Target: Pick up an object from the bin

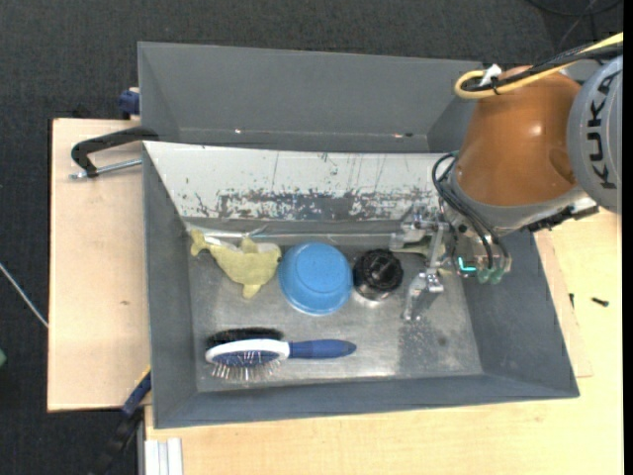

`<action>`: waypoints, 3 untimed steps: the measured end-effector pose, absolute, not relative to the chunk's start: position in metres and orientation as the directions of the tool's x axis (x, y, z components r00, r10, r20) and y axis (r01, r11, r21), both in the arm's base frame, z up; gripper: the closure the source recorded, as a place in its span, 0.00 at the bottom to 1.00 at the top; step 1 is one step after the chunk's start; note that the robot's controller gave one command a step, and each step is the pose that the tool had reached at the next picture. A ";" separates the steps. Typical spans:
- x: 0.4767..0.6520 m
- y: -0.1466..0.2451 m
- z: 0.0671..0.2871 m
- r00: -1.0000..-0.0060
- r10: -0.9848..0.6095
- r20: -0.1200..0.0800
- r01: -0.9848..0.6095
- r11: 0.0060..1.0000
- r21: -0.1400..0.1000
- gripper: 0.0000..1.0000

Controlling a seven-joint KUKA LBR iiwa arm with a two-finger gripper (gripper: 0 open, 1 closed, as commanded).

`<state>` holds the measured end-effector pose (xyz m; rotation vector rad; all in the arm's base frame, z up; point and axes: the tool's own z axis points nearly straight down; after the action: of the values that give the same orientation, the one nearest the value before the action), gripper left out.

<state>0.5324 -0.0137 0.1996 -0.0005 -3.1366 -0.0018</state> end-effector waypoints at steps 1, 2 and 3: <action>0.583 -0.030 0.089 -0.981 -0.196 -0.011 -0.196 0.981 -0.001 0.00; 0.603 -0.008 0.102 -0.928 -0.373 -0.009 -0.373 0.928 -0.001 0.00; 0.598 -0.026 0.110 -0.957 -0.291 -0.005 -0.291 0.957 0.000 0.00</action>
Offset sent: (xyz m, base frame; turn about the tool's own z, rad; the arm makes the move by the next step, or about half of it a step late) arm 0.0546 -0.0193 -0.1296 -0.2072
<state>0.5977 -0.0256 0.1096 0.4621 -3.1123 -0.0014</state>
